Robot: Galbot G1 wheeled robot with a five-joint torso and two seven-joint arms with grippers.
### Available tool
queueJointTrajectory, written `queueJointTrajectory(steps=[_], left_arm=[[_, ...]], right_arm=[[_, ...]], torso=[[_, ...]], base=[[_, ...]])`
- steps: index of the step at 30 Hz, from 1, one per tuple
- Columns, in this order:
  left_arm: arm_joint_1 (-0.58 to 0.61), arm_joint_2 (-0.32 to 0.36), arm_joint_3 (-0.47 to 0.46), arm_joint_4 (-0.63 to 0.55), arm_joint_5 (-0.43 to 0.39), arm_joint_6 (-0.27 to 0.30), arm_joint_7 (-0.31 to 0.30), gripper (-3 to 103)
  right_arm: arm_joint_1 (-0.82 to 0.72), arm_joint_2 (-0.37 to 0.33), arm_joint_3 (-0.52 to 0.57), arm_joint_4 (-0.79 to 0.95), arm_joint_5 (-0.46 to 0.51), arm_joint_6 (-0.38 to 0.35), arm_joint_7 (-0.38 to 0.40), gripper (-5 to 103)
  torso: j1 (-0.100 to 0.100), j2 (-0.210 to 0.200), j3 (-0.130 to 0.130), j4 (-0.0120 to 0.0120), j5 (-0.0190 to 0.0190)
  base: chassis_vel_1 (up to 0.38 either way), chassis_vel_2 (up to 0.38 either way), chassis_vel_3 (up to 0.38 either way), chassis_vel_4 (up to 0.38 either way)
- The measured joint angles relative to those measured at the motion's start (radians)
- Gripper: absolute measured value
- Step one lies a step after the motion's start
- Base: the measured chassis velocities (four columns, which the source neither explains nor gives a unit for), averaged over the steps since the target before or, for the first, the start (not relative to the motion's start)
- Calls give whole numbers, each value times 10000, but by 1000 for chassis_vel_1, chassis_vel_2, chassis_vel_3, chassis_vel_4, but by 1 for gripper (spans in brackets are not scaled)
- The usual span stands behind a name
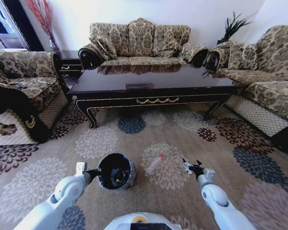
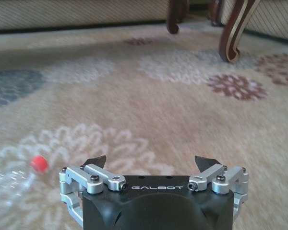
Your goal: Move to the front of the table and pick up the trash from the floor, then place it into the trash bin.
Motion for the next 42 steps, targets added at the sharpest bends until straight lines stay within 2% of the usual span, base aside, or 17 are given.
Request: queueJointTrajectory(steps=[4,6,8,25,35,38,39,41,42], left_arm=[[71,0,-23,-44,-3,0,-26,0],[225,-37,-63,-96,36,1,-64,0],[346,-67,-131,-135,45,8,-64,0],[547,-59,-255,-212,-14,34,-109,0],[271,28,-52,-119,-248,47,-209,0],[241,39,-29,-102,-296,49,-218,0],[241,39,-29,-102,-296,49,-218,0],[243,40,11,-94,-287,50,-219,0],[244,32,34,-93,-278,51,-219,0]], right_arm=[[116,46,-75,-319,51,8,-43,100],[497,232,-254,-1370,-64,191,-171,100],[592,249,-358,-1719,-88,285,-261,100],[1610,410,-934,-3394,-338,600,-415,100],[2001,560,-1209,-4010,-638,622,-339,101],[2091,564,-1232,-4269,-732,704,-270,86],[2091,564,-1232,-4269,-732,704,-270,86],[2125,554,-1231,-4356,-738,754,-252,76],[2129,542,-1228,-4366,-740,769,-249,76]], torso=[[0,0,0,0,-1],[0,0,0,1,1],[0,0,0,2,-1],[0,0,0,4,-1],[0,0,0,1,0],[0,0,0,0,0],[0,0,0,0,0],[0,0,0,1,0],[0,0,0,1,-1]], base=[[0,0,0,0],[0,0,0,0],[0,0,0,0],[0,0,0,0],[0,0,0,0],[0,0,0,0],[0,0,0,0],[0,0,0,0],[0,0,0,0]])
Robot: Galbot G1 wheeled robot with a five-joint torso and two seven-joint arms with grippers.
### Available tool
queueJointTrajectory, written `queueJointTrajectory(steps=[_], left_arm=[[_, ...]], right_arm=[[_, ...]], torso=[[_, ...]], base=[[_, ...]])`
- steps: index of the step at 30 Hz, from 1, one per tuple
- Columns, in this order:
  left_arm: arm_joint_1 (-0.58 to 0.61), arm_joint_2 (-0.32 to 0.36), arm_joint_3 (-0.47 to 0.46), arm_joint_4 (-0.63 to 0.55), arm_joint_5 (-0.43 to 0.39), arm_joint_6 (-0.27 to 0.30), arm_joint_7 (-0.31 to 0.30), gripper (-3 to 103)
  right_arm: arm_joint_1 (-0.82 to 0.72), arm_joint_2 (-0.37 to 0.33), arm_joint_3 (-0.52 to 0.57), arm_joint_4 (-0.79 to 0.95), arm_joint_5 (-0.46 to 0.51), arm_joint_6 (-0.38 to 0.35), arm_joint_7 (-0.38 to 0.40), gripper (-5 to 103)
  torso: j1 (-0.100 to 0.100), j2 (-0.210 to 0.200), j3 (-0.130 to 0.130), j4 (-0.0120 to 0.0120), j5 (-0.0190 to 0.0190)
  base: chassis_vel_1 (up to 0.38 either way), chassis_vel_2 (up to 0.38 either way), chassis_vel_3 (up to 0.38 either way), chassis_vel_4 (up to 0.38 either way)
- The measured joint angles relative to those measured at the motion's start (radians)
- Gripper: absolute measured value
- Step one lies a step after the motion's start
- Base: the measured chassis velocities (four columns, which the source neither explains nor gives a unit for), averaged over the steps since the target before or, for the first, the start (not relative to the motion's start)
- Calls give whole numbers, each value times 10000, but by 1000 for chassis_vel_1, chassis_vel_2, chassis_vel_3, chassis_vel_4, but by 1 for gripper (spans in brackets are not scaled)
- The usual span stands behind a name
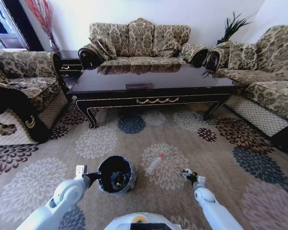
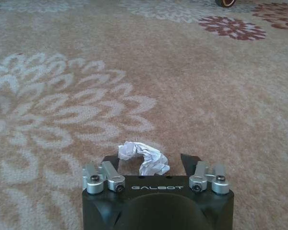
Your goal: Move to the front of the table and pick up the trash from the floor, then place it into the trash bin.
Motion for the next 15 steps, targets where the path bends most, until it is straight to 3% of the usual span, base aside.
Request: queueJointTrajectory(steps=[1,5,8,14,15], left_arm=[[0,0,0,0,0,0,0,0],[-18,-44,50,0,15,0,0,0],[-19,-52,57,0,19,0,0,0],[23,-62,47,-5,28,0,3,0],[23,-62,47,-5,28,0,3,0]], right_arm=[[0,0,0,0,0,0,0,76],[-1,-15,3,5,-11,9,1,54],[-3,-12,3,5,-15,8,1,48],[-30,5,-6,-35,-6,6,-1,21],[-30,5,-6,-35,-6,6,-1,21]], torso=[[0,0,0,0,0],[0,0,0,0,0],[0,0,0,0,0],[0,0,-1,0,0],[0,0,-1,0,0]], base=[[0,0,0,0],[0,0,0,0],[0,0,0,0],[0,0,0,0],[0,0,0,0]])
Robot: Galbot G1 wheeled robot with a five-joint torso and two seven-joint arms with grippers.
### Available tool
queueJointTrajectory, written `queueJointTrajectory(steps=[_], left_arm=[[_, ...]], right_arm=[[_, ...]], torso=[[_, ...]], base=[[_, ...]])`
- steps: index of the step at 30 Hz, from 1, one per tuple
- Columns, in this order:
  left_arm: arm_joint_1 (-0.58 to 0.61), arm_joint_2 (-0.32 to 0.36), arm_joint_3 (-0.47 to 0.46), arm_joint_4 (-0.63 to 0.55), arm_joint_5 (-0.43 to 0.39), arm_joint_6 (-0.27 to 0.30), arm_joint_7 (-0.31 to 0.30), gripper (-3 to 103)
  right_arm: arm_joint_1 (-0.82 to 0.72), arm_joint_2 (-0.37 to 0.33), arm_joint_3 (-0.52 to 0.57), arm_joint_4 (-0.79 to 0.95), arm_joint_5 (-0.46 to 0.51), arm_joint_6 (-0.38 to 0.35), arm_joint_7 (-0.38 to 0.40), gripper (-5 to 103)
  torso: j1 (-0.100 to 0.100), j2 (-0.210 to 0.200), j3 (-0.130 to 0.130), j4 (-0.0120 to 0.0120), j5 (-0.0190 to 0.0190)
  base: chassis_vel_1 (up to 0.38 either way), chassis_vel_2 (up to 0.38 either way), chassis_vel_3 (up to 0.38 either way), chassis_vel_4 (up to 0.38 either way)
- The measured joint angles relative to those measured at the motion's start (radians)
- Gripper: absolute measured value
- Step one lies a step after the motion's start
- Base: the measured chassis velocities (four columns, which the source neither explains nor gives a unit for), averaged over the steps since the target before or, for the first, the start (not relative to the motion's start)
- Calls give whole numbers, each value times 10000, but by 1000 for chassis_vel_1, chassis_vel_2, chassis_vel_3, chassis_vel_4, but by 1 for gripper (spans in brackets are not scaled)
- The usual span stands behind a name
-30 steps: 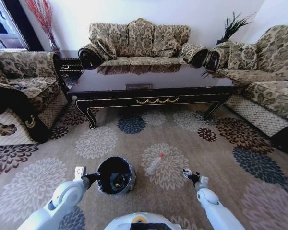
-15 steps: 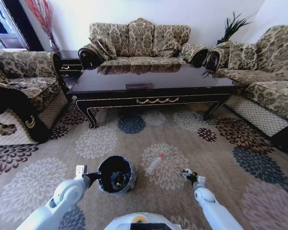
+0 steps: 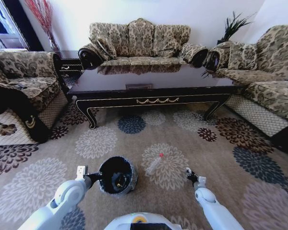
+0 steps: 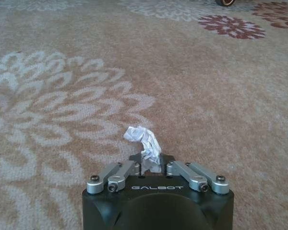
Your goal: Move to the front of the table and pick up the trash from the floor, then place it into the trash bin.
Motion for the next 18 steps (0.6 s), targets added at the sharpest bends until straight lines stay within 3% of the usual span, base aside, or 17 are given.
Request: queueJointTrajectory(steps=[5,10,18], left_arm=[[-23,-19,48,-9,16,1,2,0],[-85,-15,112,-13,21,5,2,0],[-360,18,344,77,-7,12,-24,0]], right_arm=[[-182,-70,89,359,16,-28,0,2],[-606,-310,231,1230,34,-32,-37,0],[-1840,-834,562,4004,-255,-48,-138,0]], torso=[[0,0,0,0,1],[0,0,1,-2,0],[0,0,0,-1,1]], base=[[0,0,0,0],[0,0,0,0],[0,0,0,0]])
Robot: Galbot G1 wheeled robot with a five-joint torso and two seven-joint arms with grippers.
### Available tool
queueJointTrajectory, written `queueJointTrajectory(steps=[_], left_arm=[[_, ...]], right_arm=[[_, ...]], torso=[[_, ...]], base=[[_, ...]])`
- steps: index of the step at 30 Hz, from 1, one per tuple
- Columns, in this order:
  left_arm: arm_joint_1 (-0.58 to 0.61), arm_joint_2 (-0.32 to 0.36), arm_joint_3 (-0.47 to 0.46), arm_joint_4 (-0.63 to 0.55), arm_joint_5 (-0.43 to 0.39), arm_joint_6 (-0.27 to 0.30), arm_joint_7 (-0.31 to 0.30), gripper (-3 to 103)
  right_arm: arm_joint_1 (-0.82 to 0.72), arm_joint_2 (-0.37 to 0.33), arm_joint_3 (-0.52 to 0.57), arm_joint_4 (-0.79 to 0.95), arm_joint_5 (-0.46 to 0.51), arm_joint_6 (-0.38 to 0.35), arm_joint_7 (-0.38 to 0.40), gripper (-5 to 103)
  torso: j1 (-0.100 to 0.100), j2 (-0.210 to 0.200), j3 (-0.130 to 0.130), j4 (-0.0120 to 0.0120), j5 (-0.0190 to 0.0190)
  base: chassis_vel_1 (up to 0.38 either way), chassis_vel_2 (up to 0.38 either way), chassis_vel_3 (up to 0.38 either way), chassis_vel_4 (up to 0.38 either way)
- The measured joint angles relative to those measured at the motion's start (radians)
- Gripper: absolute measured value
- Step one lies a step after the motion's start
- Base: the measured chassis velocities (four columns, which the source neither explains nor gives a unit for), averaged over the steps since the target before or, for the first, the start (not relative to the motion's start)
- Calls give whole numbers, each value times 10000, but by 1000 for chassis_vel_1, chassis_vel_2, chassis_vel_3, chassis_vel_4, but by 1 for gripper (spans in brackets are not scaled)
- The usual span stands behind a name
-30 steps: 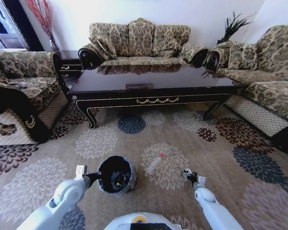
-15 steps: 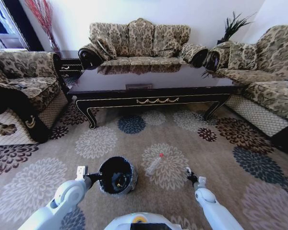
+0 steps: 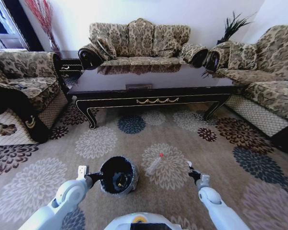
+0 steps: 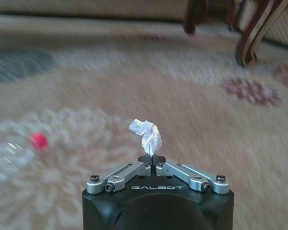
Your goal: Move to the front of the table and pick up the trash from the floor, then place it into the trash bin.
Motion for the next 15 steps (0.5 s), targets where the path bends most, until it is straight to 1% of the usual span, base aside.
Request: queueJointTrajectory(steps=[3,4,5,7,8,10,12,13,15], left_arm=[[-226,-1,218,78,-58,4,-76,0],[-226,-1,218,78,-58,4,-76,0],[-261,-1,286,77,-71,9,-87,0],[-276,0,374,70,-71,16,-94,0],[-276,0,374,70,-71,16,-94,0],[-312,0,431,69,-62,19,-97,0],[-368,12,501,73,-59,24,-98,0],[-368,12,501,73,-59,24,-98,0],[-414,139,594,63,-98,25,-98,0]], right_arm=[[-607,-190,144,1765,-59,-87,-37,0],[-607,-190,144,1765,-59,-87,-37,0],[-820,-270,167,2423,-113,-138,-58,0],[-1165,-393,160,3411,-432,-188,-115,0],[-1165,-393,160,3411,-432,-188,-115,0],[-1452,-513,58,4233,-924,-180,-169,0],[-1740,-627,-146,5297,-1135,-298,-187,0],[-1740,-627,-146,5297,-1135,-298,-187,0],[-1934,-675,-366,6070,-1382,-408,-211,0]], torso=[[0,0,0,-2,0],[0,0,0,-2,0],[0,1,0,1,-3],[0,0,0,1,-3],[0,0,0,1,-3],[0,0,0,2,-1],[0,0,-1,1,-2],[0,0,-1,1,-2],[0,0,0,2,-5]], base=[[0,0,0,0],[0,0,0,0],[0,0,0,0],[0,0,0,0],[0,0,0,0],[0,0,0,0],[0,0,0,0],[0,0,0,0],[0,0,0,0]])
